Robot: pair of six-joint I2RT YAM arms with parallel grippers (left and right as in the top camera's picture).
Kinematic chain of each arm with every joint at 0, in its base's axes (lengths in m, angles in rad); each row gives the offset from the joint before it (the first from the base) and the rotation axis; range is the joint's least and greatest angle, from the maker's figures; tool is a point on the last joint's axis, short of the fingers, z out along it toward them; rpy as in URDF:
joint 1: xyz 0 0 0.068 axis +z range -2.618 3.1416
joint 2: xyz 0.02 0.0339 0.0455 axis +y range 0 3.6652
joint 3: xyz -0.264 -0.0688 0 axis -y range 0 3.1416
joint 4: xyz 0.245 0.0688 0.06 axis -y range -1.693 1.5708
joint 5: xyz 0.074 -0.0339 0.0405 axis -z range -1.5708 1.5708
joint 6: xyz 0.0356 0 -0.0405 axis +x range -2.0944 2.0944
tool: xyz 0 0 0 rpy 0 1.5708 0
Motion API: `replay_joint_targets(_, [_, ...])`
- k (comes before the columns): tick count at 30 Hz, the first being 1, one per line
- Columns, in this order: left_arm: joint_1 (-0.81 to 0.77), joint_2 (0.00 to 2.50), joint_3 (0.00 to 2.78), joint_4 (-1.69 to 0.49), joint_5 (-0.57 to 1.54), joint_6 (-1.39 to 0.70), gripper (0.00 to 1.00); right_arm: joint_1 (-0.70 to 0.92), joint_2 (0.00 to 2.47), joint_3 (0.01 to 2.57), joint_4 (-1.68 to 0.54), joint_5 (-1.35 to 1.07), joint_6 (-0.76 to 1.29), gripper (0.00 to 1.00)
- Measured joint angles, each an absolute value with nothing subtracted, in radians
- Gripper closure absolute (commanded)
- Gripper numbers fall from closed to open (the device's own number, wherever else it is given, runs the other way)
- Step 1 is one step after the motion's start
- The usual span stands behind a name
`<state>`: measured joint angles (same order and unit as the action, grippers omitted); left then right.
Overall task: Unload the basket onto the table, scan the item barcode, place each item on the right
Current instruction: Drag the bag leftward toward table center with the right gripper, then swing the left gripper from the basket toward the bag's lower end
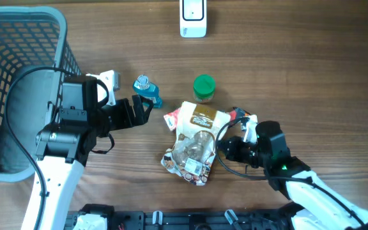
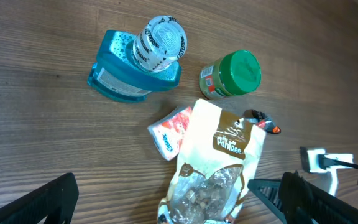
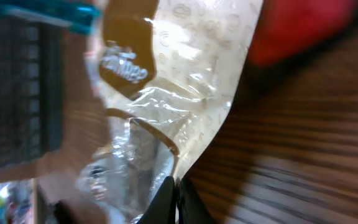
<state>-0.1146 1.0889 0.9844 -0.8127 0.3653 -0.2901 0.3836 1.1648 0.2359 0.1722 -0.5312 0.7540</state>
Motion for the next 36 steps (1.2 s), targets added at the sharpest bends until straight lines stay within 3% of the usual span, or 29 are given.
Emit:
replay_joint_targets(5, [-0.115,1.089,0.984,-0.812,0.365,-0.29,0.0,0.384,1.108,0.236,0.181,-0.606,0.862,0.95])
replay_joint_targets(6, [-0.115,1.089,0.984,-0.812,0.365,-0.29,0.0,0.384,1.107,0.236,0.177,-0.609,0.878,0.9])
replay_joint_targets(7, [-0.115,1.089,0.984,-0.812,0.365,-0.29,0.0,0.384,1.107,0.236,0.169,-0.609,0.889,0.78])
replay_joint_targets(8, [-0.115,1.089,0.984,-0.812,0.365,-0.29,0.0,0.384,1.107,0.236,0.158,-0.609,0.893,0.57])
replay_joint_targets(9, [-0.115,1.089,0.984,-0.812,0.365,-0.29,0.0,0.384,1.107,0.236,0.139,-0.607,0.903,0.24])
replay_joint_targets(11, [-0.115,1.089,0.984,-0.812,0.365,-0.29,0.0,0.384,1.106,0.236,0.099,-0.597,0.916,0.04])
replay_joint_targets(12, [-0.115,1.089,0.984,-0.813,0.365,-0.29,0.0,0.384,1.106,0.237,0.07,-0.586,0.916,0.0])
replay_joint_targets(21, [-0.115,1.089,0.984,-0.827,0.365,-0.29,0.0,0.384,1.107,0.236,-0.046,-0.552,0.846,0.0])
replay_joint_targets(29, [-0.115,1.089,0.984,-0.83,0.365,-0.29,0.0,0.384,1.318,0.249,0.268,-0.577,0.829,0.0])
replay_joint_targets(36, [-0.115,1.089,0.984,-0.83,0.365,-0.29,0.0,0.381,1.584,0.278,0.607,-0.743,0.836,0.0])
